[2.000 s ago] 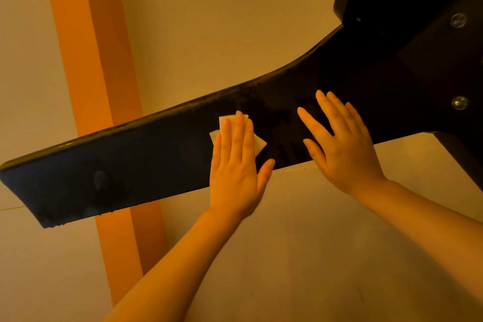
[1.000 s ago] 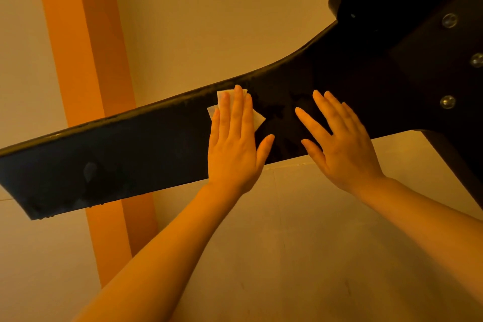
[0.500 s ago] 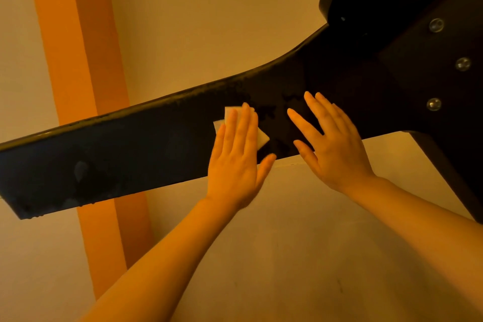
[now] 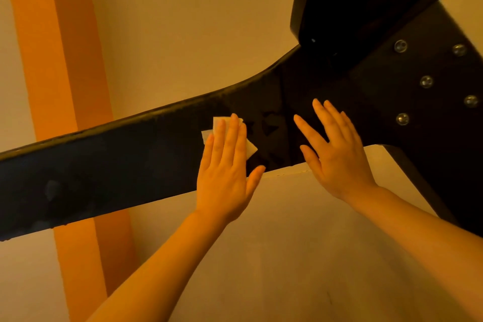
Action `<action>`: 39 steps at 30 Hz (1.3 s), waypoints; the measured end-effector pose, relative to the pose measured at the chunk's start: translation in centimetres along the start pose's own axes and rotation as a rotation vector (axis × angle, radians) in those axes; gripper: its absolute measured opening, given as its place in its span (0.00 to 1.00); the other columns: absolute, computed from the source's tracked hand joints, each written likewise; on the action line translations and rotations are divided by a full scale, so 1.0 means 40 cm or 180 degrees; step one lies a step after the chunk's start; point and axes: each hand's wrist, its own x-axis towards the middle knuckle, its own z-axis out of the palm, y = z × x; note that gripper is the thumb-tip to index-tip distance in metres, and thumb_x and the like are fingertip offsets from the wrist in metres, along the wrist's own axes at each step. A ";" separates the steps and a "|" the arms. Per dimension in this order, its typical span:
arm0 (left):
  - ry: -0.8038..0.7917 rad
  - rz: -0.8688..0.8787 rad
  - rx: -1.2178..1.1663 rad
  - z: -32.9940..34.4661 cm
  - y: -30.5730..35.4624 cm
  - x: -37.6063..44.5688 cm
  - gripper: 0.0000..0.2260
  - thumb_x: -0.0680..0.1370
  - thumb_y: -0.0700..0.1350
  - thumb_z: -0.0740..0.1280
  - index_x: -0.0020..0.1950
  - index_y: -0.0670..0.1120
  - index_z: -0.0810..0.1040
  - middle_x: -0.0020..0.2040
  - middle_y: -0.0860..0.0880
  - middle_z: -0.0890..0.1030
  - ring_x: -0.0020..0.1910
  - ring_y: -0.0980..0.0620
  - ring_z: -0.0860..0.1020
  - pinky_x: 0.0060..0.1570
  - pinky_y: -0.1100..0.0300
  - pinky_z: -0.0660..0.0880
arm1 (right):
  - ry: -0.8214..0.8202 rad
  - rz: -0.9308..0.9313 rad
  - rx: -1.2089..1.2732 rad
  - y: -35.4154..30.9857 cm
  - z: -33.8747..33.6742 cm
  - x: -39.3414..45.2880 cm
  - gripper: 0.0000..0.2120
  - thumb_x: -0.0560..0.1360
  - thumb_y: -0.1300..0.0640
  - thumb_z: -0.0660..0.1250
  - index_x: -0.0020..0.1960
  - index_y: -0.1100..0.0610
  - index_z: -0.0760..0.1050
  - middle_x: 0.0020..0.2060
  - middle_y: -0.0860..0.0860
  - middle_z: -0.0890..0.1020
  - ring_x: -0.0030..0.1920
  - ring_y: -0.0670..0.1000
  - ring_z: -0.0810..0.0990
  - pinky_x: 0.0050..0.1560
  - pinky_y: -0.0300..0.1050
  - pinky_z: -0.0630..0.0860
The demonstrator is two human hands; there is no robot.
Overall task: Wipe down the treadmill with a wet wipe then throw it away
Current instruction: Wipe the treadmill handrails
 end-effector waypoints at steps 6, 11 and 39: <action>-0.0093 0.0209 -0.0014 0.014 0.023 -0.035 0.34 0.82 0.64 0.43 0.80 0.42 0.48 0.80 0.42 0.49 0.79 0.43 0.46 0.76 0.48 0.46 | 0.0079 0.0001 0.0061 0.002 0.006 0.001 0.24 0.83 0.48 0.50 0.77 0.53 0.61 0.76 0.59 0.60 0.77 0.59 0.55 0.76 0.55 0.51; 0.0068 -0.0017 0.0032 -0.017 0.005 0.058 0.33 0.82 0.64 0.40 0.80 0.43 0.46 0.80 0.43 0.47 0.79 0.43 0.44 0.77 0.49 0.42 | 0.0081 0.0011 0.0045 0.002 0.009 -0.001 0.23 0.83 0.49 0.52 0.77 0.52 0.61 0.77 0.59 0.60 0.78 0.59 0.54 0.76 0.54 0.50; 0.0165 -0.0073 0.0043 -0.020 0.041 0.126 0.33 0.81 0.64 0.40 0.79 0.43 0.44 0.80 0.42 0.46 0.79 0.43 0.43 0.77 0.49 0.42 | -0.0003 -0.0030 -0.0005 0.011 0.004 -0.001 0.24 0.82 0.47 0.52 0.77 0.52 0.61 0.77 0.58 0.60 0.78 0.58 0.54 0.76 0.52 0.51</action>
